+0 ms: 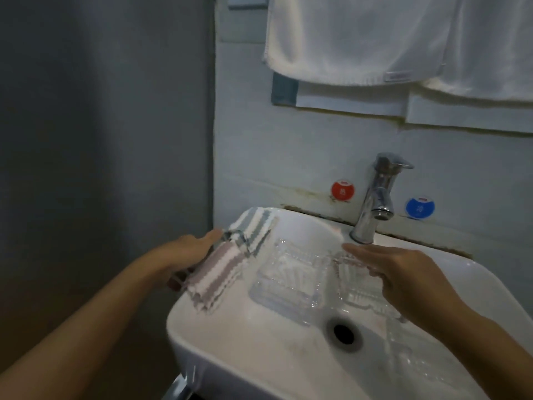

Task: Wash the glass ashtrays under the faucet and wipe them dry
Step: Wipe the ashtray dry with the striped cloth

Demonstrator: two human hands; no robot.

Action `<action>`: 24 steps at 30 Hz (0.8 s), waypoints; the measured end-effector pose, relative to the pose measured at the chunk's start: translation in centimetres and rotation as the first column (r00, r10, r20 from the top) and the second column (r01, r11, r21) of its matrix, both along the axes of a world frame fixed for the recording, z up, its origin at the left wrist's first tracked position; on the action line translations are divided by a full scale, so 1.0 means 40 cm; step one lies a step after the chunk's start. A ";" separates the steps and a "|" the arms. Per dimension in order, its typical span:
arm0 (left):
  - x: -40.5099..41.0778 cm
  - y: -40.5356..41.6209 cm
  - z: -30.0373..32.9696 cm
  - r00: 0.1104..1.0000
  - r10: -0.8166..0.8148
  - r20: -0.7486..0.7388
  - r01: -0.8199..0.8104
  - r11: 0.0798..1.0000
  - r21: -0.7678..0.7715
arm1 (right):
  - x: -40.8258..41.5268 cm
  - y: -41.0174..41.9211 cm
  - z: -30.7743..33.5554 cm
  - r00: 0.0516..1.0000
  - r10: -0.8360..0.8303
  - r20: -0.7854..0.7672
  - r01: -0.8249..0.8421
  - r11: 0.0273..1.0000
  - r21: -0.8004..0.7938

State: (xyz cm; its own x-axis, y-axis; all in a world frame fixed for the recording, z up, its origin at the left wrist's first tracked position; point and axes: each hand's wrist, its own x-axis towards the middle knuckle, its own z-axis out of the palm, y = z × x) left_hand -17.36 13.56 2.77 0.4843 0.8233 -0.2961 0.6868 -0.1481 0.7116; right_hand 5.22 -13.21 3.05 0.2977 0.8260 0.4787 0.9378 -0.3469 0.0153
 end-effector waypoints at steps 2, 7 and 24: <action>-0.022 0.003 -0.014 0.998 -0.007 0.057 0.017 0.983 -0.183 | 0.000 0.002 0.000 1.000 0.005 -0.009 -0.005 1.000 0.007; -0.047 0.025 -0.024 0.987 0.011 0.160 0.034 0.961 -0.273 | -0.007 0.007 0.000 0.993 0.006 -0.120 -0.005 1.000 0.001; 0.089 -0.134 0.066 0.626 0.207 0.752 -0.050 0.973 -0.226 | -0.053 0.011 0.005 0.860 0.143 -0.490 0.066 0.921 0.384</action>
